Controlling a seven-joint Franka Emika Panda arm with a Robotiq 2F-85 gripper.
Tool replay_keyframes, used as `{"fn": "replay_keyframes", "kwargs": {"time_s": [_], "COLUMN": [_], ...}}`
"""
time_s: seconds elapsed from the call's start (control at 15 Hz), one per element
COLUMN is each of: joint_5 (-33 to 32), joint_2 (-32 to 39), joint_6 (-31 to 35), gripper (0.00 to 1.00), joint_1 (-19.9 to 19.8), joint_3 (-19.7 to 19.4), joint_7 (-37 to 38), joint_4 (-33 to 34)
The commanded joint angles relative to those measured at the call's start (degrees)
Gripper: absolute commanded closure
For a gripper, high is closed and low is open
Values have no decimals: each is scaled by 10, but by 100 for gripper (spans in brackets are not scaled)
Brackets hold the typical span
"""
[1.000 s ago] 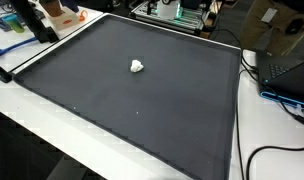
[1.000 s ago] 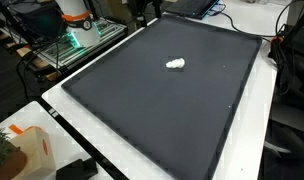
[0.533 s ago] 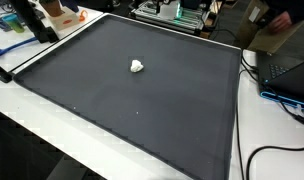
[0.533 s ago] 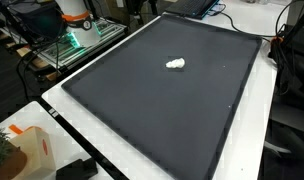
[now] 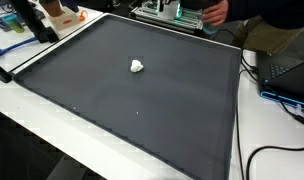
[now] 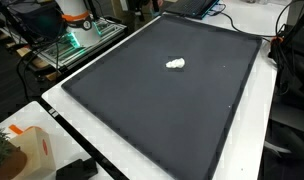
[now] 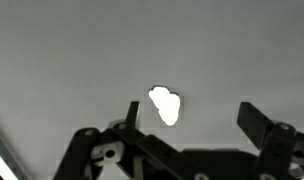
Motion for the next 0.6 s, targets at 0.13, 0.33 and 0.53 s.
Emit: {"fn": "replay_keyframes", "kwargs": {"time_s": [0.13, 0.33, 0.53], "joint_5": [48, 71, 85], "joint_2": [0, -6, -5], "joint_6": [-77, -109, -132], "gripper": [0, 0, 0], "joint_1": [15, 21, 23], "joint_3": [14, 13, 15], "joint_7": [21, 17, 20], "joint_4": [27, 40, 49]}}
